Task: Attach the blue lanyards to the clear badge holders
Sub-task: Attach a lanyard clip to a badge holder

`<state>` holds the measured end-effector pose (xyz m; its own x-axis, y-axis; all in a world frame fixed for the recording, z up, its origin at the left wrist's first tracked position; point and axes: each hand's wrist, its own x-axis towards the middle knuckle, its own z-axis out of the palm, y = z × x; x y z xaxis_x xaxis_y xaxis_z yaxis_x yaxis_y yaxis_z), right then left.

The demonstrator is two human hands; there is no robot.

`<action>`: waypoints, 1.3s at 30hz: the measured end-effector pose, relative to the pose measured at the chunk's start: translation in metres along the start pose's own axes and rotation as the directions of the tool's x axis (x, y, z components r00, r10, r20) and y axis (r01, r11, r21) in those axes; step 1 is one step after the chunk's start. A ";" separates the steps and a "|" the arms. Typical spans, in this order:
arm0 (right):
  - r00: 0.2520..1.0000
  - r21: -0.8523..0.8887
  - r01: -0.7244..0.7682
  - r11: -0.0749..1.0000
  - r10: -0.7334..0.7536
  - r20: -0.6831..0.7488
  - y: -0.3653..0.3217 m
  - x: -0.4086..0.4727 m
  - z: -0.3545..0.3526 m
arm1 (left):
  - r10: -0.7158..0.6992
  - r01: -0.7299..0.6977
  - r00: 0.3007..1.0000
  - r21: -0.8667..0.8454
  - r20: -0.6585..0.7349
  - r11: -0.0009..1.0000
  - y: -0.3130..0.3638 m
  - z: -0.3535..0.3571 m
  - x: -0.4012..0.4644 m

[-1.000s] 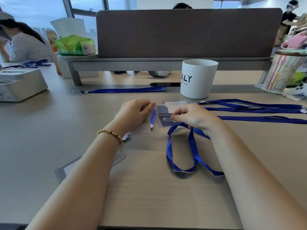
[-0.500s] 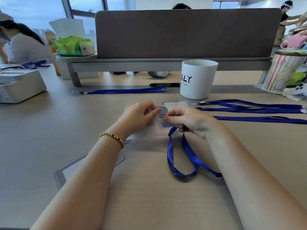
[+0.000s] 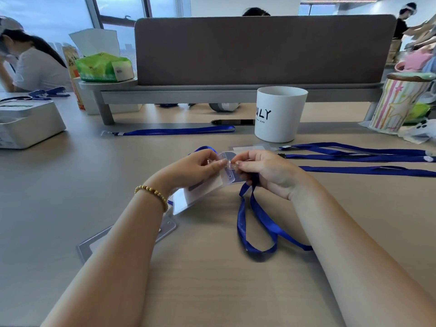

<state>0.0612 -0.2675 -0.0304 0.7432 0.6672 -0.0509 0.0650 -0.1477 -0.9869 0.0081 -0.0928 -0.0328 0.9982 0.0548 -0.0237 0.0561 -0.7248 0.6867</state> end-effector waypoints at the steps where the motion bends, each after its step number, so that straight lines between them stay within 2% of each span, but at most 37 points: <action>1: 1.000 0.005 0.009 1.000 -0.009 -0.008 0.000 0.000 0.001 | -0.002 0.002 1.000 0.001 -0.008 1.000 0.000 0.000 -0.001; 6: 0.996 -0.025 0.062 0.998 -0.063 -0.056 -0.001 -0.001 0.006 | 0.021 -0.025 0.998 -0.067 -0.066 0.997 0.005 -0.004 -0.002; 10: 0.998 0.031 0.034 0.999 -0.032 -0.049 -0.003 -0.001 0.010 | -0.003 -0.002 0.997 -0.071 -0.072 0.997 0.005 -0.007 -0.001; 12: 0.997 -0.031 0.034 0.999 -0.036 -0.071 -0.004 0.000 0.011 | -0.032 0.028 0.997 -0.056 -0.068 0.998 0.004 -0.008 -0.001; 15: 0.989 -0.228 0.035 0.973 -0.066 -0.132 -0.002 0.001 0.010 | -0.033 0.032 0.998 -0.030 -0.059 0.999 0.004 -0.006 -0.001; 18: 0.983 -0.195 0.053 0.979 -0.086 -0.163 0.000 0.002 0.010 | -0.024 0.023 0.998 -0.032 -0.059 0.999 0.007 -0.005 -0.002; 24: 0.991 -0.145 0.026 0.989 -0.045 -0.129 -0.001 0.001 0.009 | -0.010 0.009 0.997 -0.015 -0.070 1.000 0.006 -0.006 -0.004; 29: 0.997 -0.247 -0.070 0.967 0.061 -0.044 0.001 0.000 0.009 | 0.021 -0.020 0.994 0.015 -0.105 1.000 0.006 -0.003 -0.001; 32: 0.988 -0.219 -0.138 0.966 0.119 -0.100 0.001 0.001 0.009 | 0.033 -0.029 0.993 0.038 -0.112 0.999 0.005 -0.002 0.000; 39: 0.987 -0.356 -0.090 0.930 0.036 -0.154 -0.002 -0.002 0.009 | 0.046 -0.042 0.995 0.050 -0.089 0.998 0.007 -0.002 -0.002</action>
<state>0.0536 -0.2614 -0.0296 0.8389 0.5406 -0.0626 0.2306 -0.4573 -0.8589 0.0066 -0.0966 -0.0261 0.9940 0.0821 0.0725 0.0154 -0.7602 0.6495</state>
